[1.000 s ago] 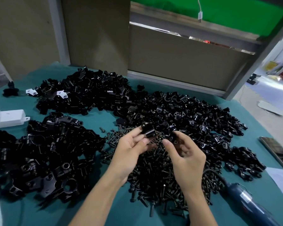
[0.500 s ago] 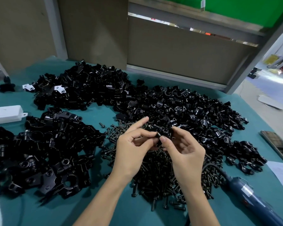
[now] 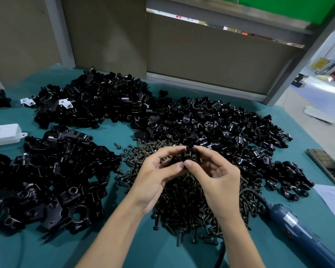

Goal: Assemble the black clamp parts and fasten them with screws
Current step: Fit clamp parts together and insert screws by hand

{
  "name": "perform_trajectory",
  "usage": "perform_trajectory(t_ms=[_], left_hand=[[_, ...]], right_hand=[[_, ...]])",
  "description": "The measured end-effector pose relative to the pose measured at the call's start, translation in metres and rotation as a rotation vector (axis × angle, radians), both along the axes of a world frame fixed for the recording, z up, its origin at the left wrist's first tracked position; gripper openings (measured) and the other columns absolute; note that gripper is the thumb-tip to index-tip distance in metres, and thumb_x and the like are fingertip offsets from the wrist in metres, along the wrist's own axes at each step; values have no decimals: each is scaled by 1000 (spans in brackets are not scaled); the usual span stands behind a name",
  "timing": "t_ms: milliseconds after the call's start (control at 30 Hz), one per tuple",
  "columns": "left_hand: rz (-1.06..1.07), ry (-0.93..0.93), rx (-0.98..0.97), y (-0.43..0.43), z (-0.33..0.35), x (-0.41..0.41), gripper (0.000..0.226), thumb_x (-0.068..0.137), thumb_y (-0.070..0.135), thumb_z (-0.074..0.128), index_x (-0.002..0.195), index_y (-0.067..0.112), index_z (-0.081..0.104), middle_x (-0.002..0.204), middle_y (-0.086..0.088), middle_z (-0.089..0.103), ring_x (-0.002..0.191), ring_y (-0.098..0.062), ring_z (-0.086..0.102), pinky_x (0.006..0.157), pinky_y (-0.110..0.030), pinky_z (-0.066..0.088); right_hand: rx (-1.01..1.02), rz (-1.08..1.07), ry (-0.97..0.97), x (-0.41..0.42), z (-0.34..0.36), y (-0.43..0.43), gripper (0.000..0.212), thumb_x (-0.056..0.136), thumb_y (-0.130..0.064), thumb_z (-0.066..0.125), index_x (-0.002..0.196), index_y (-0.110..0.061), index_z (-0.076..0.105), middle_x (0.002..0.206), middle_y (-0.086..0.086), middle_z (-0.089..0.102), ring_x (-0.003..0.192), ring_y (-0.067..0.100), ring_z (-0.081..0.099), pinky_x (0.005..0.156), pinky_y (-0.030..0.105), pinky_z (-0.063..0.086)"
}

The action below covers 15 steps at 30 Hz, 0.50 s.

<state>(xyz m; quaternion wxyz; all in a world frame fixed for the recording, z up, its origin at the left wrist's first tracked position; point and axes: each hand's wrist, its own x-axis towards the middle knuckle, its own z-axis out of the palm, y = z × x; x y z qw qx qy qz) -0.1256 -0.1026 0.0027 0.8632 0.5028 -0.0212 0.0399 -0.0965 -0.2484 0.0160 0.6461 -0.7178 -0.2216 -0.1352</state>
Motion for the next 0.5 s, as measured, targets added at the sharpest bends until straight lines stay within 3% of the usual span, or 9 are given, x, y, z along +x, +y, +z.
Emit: perform_trajectory(t_ms=[167, 300, 500], left_hand=[[25, 40, -53, 2, -2, 1, 32, 68, 15, 79, 99, 25, 81, 105, -7, 77, 99, -18, 73, 82, -23, 57], [64, 83, -84, 1, -5, 3, 45, 62, 19, 87, 105, 11, 77, 111, -16, 74, 102, -25, 72, 83, -29, 58], [47, 72, -151, -1, -2, 1, 31, 65, 17, 83, 95, 27, 81, 94, -3, 78, 90, -12, 74, 77, -22, 57]], right_hand=[[-12, 15, 69, 1, 0, -1, 37, 74, -29, 79, 110, -31, 72, 107, -10, 75, 96, 15, 72, 85, 25, 56], [-14, 74, 120, 1, 1, -4, 38, 76, -25, 77, 113, -28, 72, 108, -5, 75, 96, 26, 69, 86, 32, 59], [-14, 109, 136, 1, 1, -2, 40, 75, -21, 78, 115, -24, 71, 113, -5, 74, 98, 15, 71, 86, 30, 59]])
